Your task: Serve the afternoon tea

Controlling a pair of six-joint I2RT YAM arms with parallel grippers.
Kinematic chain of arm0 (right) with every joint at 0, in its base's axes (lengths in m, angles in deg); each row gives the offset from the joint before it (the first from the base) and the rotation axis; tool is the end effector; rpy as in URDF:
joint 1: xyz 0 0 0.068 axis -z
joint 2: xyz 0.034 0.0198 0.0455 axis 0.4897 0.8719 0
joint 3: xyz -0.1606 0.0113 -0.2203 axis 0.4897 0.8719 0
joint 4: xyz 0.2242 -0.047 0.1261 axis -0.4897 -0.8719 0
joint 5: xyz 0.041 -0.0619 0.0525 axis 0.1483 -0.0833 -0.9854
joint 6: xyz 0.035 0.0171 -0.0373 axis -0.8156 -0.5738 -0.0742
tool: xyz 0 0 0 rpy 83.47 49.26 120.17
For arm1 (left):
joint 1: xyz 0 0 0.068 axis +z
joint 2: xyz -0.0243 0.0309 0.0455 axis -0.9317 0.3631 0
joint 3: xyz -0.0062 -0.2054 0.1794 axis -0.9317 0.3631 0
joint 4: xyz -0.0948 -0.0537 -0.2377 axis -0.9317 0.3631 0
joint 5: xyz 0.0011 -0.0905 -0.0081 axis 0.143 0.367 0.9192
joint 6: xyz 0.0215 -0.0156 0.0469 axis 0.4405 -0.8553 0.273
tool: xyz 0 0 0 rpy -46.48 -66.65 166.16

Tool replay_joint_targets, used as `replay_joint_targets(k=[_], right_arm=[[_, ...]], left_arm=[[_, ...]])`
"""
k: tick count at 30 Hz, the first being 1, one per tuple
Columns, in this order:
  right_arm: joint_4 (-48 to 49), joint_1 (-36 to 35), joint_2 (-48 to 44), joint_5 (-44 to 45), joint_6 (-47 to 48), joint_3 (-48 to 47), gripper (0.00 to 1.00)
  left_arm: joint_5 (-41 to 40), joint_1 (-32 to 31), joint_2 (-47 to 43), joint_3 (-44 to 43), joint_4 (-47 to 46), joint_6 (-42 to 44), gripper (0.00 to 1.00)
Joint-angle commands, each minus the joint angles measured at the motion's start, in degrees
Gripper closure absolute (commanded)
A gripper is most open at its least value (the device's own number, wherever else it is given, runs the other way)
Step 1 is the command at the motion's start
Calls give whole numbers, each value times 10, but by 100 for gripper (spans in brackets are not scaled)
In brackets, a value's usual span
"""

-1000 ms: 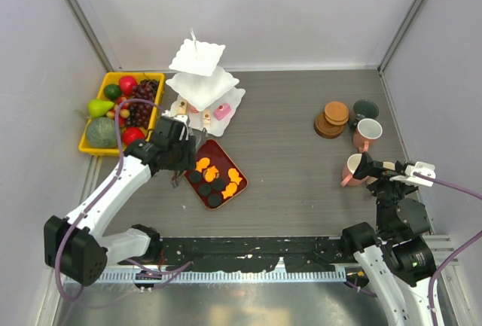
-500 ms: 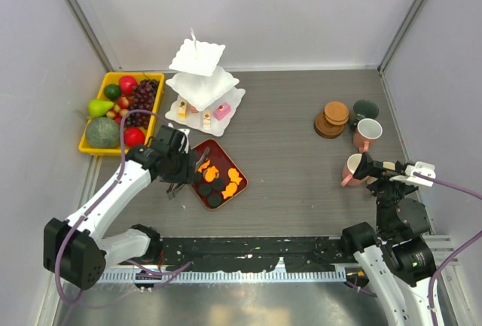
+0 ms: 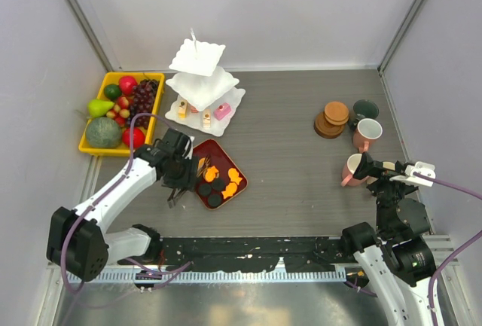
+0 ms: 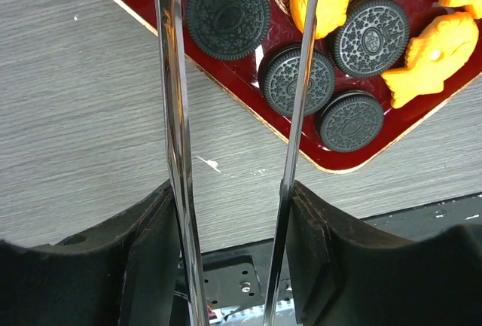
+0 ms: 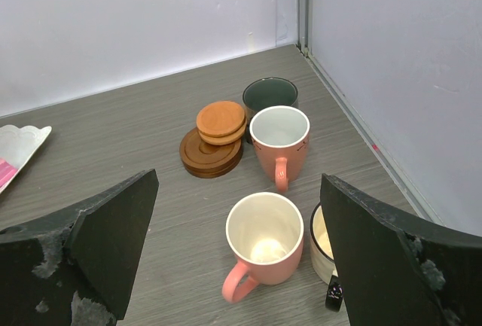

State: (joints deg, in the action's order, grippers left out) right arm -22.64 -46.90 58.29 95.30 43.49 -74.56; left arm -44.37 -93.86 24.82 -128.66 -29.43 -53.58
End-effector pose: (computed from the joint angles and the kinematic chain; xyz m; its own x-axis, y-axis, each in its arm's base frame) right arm 0.0387 -0.0070 0.3100 0.0807 0.1177 -0.9898 0.2272 0.9647 0.1332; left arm 0.1880 -0.0895 0.2296 -0.9454 0.0838 -0.3150 0.1334 0.9812 -0.1391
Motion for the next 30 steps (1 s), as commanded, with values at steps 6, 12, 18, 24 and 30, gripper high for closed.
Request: replay_joint_targets(k=[6, 12, 18, 24, 30], right_arm=[[24, -3, 1, 7, 8, -2, 5], [24, -3, -1, 7, 8, -2, 5], [24, -3, -2, 7, 8, -2, 5], [24, -3, -4, 6, 7, -2, 5], [24, -3, -3, 6, 7, -2, 4]], left_arm=[[-47, -3, 36, -13, -28, 0, 50], [-44, -3, 60, -48, -30, -5, 55], [-35, -3, 43, -57, 6, 7, 46], [-23, -3, 10, -49, 41, 12, 44], [-20, -4, 5, -50, 56, 15, 46]])
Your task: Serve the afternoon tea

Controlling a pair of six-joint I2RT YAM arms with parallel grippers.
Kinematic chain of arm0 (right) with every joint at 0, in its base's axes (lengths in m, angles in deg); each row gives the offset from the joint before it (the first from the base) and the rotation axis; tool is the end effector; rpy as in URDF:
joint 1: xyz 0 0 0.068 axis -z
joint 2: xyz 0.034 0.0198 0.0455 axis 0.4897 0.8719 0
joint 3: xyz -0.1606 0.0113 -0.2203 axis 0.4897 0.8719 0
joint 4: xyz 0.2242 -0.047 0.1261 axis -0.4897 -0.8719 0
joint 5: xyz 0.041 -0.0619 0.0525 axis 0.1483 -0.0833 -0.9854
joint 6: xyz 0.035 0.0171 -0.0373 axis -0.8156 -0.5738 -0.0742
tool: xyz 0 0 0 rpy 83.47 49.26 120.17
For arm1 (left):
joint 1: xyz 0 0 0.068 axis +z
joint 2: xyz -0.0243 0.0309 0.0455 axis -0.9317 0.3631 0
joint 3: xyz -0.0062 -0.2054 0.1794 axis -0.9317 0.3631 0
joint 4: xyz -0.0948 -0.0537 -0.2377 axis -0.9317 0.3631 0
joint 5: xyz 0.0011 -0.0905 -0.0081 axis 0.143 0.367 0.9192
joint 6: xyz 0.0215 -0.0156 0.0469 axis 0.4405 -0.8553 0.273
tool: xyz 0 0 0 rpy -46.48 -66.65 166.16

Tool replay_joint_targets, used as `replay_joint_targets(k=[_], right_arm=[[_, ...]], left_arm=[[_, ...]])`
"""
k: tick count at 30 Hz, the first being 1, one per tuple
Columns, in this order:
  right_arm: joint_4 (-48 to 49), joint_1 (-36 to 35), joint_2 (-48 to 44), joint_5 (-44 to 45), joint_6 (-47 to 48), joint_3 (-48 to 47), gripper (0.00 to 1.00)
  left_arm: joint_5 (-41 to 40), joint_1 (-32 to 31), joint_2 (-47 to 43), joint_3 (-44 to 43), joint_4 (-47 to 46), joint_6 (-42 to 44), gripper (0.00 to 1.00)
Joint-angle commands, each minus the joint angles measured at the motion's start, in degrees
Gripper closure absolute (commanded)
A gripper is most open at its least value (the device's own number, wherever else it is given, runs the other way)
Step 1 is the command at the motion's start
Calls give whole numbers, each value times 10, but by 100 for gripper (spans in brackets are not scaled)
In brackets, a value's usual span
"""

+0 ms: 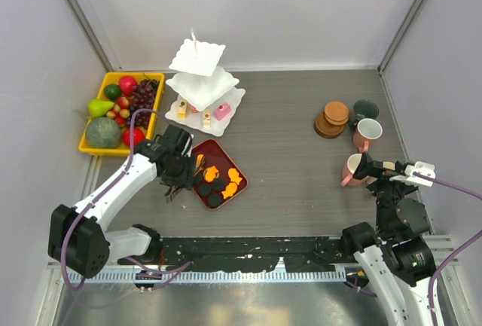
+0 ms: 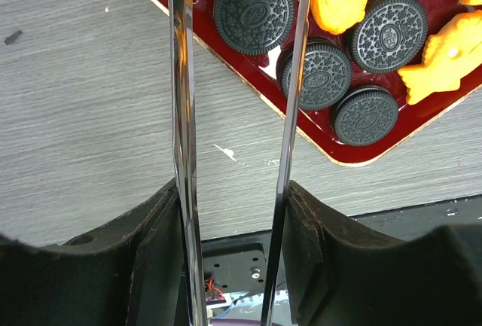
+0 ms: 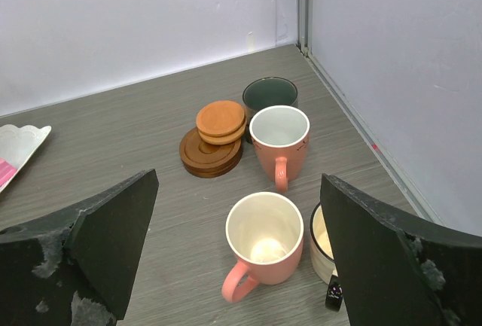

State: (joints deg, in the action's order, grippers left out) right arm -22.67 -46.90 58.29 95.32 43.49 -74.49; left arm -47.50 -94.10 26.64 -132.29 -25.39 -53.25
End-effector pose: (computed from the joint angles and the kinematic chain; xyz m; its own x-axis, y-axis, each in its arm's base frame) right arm 0.0389 -0.0069 0.3096 0.0791 0.1172 -0.9900 0.2278 0.9647 0.1324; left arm 0.1924 -0.0904 0.2392 -0.9499 0.0961 -0.2975 0.1240 0.9893 -0.0766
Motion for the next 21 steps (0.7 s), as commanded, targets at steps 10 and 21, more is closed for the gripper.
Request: replay_joint_targets(k=[10, 21], right_arm=[[24, -3, -6, 7, 8, -3, 5], [24, -3, -5, 8, 7, -3, 5]], left_arm=[[33, -12, 12, -27, 19, 16, 53], [19, -19, -10, -59, 42, 16, 66]])
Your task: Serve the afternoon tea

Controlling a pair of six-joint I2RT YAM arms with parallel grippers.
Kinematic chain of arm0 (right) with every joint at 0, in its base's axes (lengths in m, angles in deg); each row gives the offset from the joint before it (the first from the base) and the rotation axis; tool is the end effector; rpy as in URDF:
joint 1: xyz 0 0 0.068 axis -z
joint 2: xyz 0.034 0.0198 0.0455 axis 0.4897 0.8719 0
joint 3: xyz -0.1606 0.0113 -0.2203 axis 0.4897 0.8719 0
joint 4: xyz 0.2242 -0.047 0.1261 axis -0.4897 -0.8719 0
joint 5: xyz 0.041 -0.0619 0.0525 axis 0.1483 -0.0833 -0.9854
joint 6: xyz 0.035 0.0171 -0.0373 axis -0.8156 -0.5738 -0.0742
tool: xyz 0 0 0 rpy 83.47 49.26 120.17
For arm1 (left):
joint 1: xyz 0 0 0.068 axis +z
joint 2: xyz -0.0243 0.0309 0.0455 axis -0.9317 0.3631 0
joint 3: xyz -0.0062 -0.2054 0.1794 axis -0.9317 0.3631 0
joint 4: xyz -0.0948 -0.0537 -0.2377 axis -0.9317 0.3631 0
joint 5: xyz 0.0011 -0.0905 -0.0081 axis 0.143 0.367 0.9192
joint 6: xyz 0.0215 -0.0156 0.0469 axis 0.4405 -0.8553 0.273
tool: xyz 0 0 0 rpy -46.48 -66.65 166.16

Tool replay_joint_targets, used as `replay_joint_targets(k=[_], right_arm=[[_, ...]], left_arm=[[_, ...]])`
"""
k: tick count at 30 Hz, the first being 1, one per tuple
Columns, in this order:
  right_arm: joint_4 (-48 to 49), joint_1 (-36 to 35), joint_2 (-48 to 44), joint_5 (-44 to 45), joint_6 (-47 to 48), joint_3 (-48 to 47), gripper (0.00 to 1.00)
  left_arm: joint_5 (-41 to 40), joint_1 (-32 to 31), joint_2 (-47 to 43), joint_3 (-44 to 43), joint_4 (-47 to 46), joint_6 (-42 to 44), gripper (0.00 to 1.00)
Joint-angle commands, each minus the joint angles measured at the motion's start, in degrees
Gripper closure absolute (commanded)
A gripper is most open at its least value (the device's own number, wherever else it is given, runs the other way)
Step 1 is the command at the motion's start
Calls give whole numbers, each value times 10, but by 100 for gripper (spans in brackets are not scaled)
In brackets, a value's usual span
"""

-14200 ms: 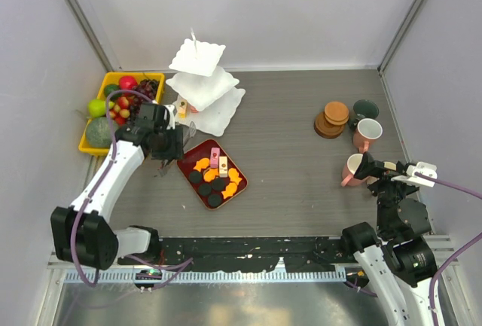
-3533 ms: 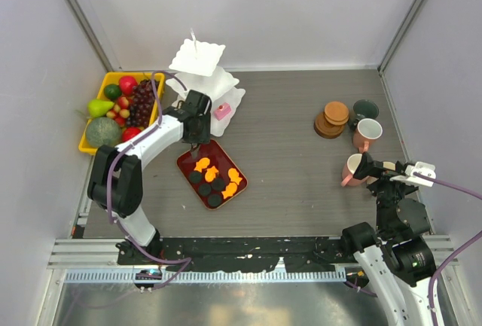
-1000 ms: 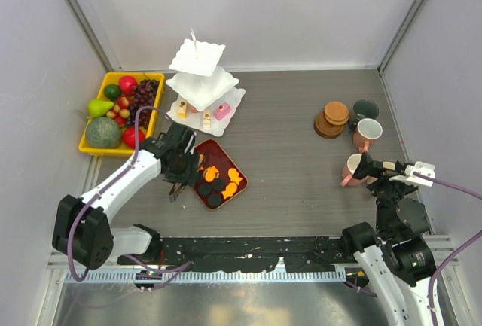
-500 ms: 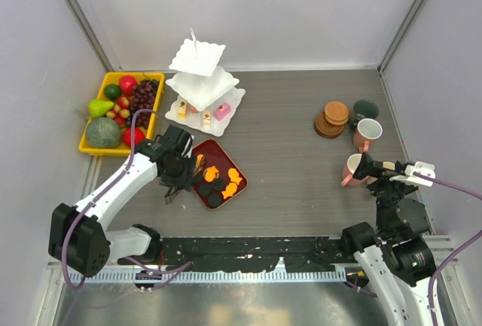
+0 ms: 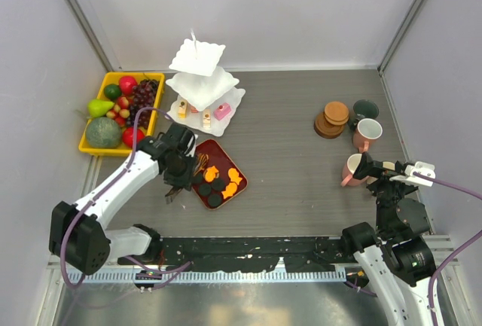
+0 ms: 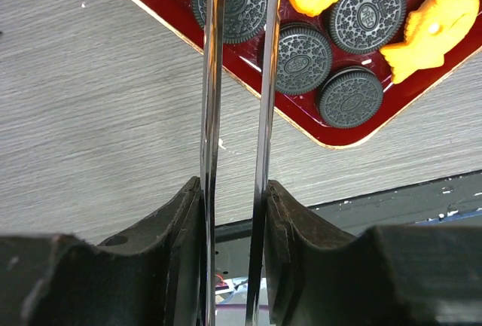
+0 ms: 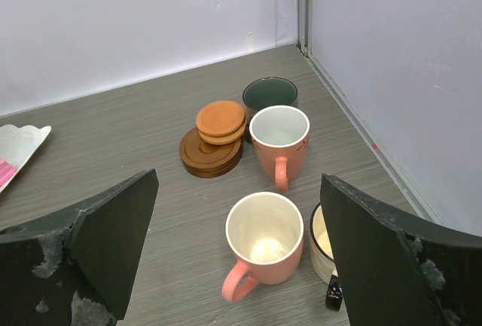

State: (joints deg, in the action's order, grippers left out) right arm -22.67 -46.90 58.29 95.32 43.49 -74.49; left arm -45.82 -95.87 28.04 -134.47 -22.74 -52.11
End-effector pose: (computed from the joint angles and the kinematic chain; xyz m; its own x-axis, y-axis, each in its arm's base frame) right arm 0.0389 -0.0069 0.3096 0.0791 0.1172 -0.9900 0.2278 0.9647 0.1324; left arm 0.1916 -0.0986 0.2438 -0.9536 0.1502 -0.2608 0.1784 0.9800 -0.0880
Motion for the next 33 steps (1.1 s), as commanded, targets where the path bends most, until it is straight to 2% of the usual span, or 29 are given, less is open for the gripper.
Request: replay_joint_targets(k=[1, 8, 12, 17, 21, 29, 33], right_arm=[[24, -3, -5, 6, 7, -3, 4], [24, -3, -4, 8, 7, -3, 4], [24, -3, -5, 7, 7, -3, 5], [25, -3, -6, 6, 7, -3, 4], [24, -3, -8, 7, 8, -3, 5], [25, -3, -12, 7, 7, -2, 5], [24, -3, -13, 5, 7, -2, 5]], left_arm=[[2, -1, -30, -43, 18, 5, 67], [2, 2, -58, -93, 31, 10, 75], [2, 16, -77, -127, 36, 15, 76], [23, 78, -102, -169, 19, 24, 76], [82, 142, -103, -191, -24, 13, 76], [216, 230, -20, -219, -174, -76, 76], [217, 243, 41, -249, -210, -103, 76]])
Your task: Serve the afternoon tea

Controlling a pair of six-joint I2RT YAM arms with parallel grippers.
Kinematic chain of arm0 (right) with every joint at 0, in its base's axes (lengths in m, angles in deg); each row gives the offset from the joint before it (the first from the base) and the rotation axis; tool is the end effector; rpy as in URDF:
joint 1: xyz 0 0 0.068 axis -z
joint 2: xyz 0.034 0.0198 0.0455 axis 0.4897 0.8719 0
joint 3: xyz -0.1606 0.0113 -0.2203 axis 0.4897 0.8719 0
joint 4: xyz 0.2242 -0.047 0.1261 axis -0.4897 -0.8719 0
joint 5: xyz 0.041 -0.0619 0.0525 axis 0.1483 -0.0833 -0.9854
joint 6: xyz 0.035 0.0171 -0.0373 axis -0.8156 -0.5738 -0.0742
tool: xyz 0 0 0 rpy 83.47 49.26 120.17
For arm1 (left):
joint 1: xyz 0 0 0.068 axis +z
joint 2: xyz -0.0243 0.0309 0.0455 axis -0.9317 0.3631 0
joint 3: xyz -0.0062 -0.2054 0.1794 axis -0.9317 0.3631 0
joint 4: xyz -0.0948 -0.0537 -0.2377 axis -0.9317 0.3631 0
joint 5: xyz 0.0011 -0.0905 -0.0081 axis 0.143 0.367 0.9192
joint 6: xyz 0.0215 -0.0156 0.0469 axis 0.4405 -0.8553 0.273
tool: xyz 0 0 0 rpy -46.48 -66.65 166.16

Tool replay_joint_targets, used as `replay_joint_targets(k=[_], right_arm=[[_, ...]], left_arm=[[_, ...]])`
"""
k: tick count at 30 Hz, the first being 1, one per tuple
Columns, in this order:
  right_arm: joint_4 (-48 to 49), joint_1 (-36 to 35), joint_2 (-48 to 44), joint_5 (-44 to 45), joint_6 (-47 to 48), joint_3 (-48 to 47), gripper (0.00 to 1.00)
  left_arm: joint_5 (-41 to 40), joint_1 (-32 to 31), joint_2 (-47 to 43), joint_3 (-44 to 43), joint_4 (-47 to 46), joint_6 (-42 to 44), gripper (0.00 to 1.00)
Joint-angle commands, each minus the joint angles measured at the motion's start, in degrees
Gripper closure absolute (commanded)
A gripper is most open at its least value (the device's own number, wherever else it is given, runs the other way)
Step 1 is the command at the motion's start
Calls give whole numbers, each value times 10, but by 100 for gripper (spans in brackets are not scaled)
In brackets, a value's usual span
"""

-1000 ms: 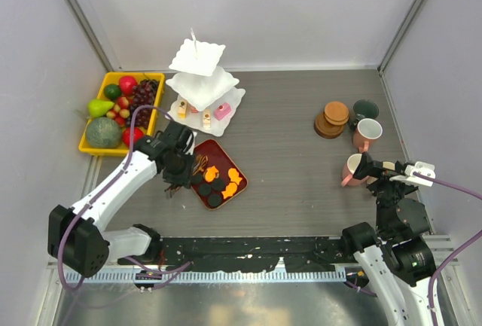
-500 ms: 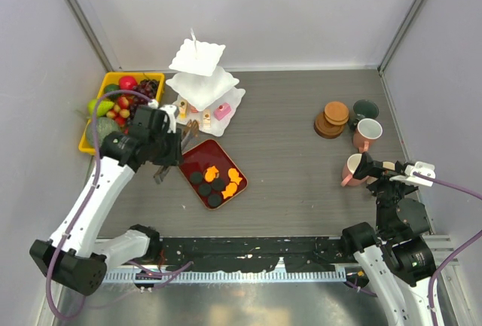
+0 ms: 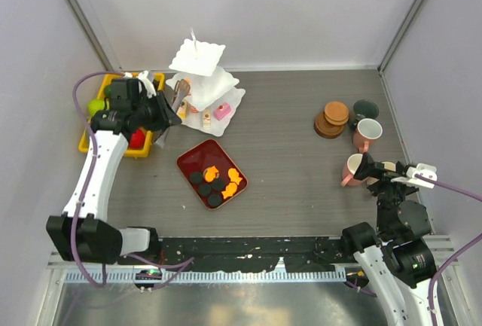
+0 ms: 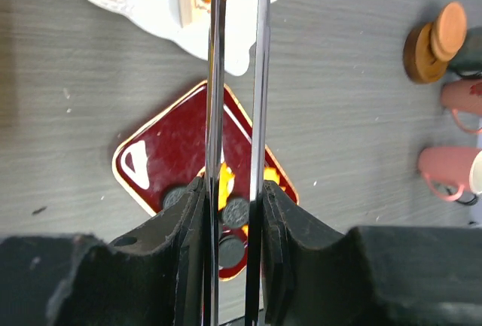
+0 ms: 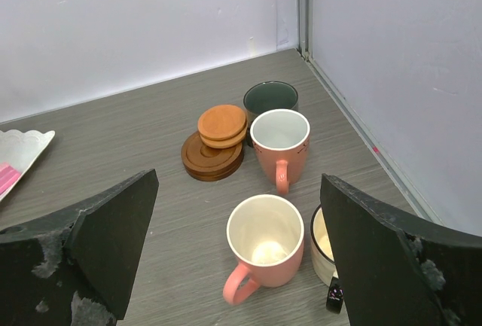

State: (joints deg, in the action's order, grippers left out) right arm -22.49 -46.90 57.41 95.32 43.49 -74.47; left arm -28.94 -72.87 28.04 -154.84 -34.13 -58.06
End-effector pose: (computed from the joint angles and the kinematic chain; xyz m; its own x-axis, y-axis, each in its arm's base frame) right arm 0.0361 -0.0078 0.3101 0.0962 0.1226 -0.9878 0.2254 0.9639 0.1416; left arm 0.2528 -0.0290 0.3650 -0.7298 -0.3290 -0.5993 -0.0040 0.8786 -0.4775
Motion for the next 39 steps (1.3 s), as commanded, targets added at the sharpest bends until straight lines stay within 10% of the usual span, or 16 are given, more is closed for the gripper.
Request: replay_joint_targets(k=[1, 39], right_arm=[[23, -3, -4, 5, 6, -2, 5], [24, -3, 7, 9, 10, 0, 5]], left_arm=[[53, 18, 57, -55, -97, -48, 76], [94, 36, 313, -191, -139, -86, 61]])
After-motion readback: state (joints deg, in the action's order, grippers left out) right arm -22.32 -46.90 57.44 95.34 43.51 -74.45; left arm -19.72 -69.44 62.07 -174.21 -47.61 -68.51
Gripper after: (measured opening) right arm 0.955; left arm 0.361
